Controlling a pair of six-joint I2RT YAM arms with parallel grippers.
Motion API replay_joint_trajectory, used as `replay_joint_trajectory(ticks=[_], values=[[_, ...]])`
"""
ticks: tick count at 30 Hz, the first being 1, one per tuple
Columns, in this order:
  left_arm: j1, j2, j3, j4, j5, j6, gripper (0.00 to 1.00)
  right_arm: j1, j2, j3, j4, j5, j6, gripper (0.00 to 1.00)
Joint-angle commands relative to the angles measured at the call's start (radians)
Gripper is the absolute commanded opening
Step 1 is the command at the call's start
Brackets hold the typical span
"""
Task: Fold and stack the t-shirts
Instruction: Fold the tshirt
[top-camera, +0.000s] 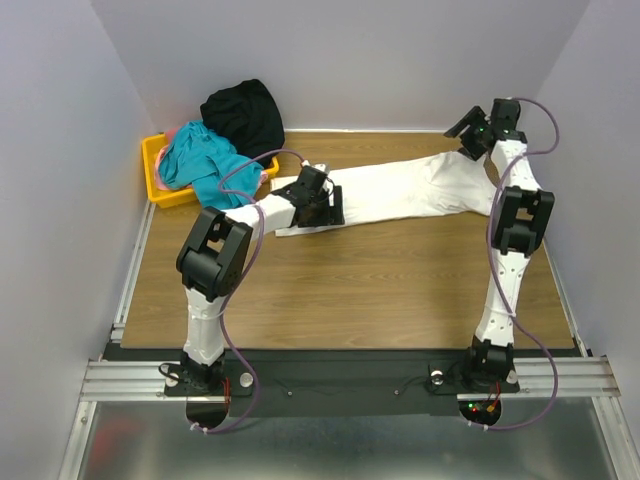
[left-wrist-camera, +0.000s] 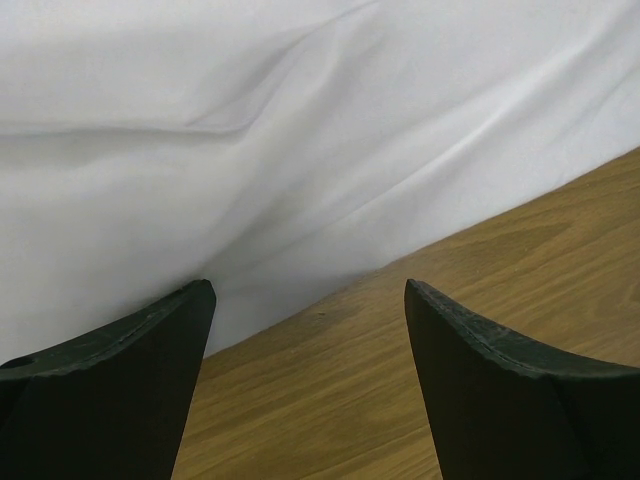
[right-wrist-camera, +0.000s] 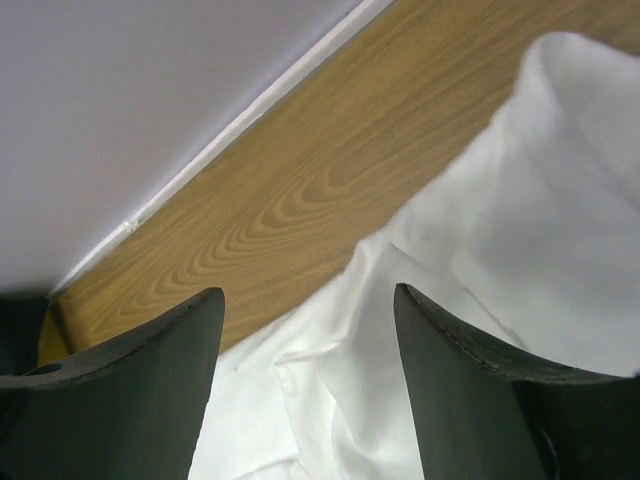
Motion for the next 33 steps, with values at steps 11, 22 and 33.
replay_joint_trajectory(ticks=[11,22,33], values=[[0.037,-0.183,-0.116,-0.133,-0.021,-0.041,0.92,-0.258,-0.622,-0.677,0.067,0.011,-0.170,0.74],[0.079,-0.243,-0.201,-0.095,-0.033,-0.058,0.93,-0.256,-0.711,-0.978,0.070,0.017,-0.224,0.72],[0.154,-0.228,-0.257,-0.076,-0.082,-0.044,0.93,-0.256,-0.607,-0.950,0.089,0.014,-0.271,0.67]])
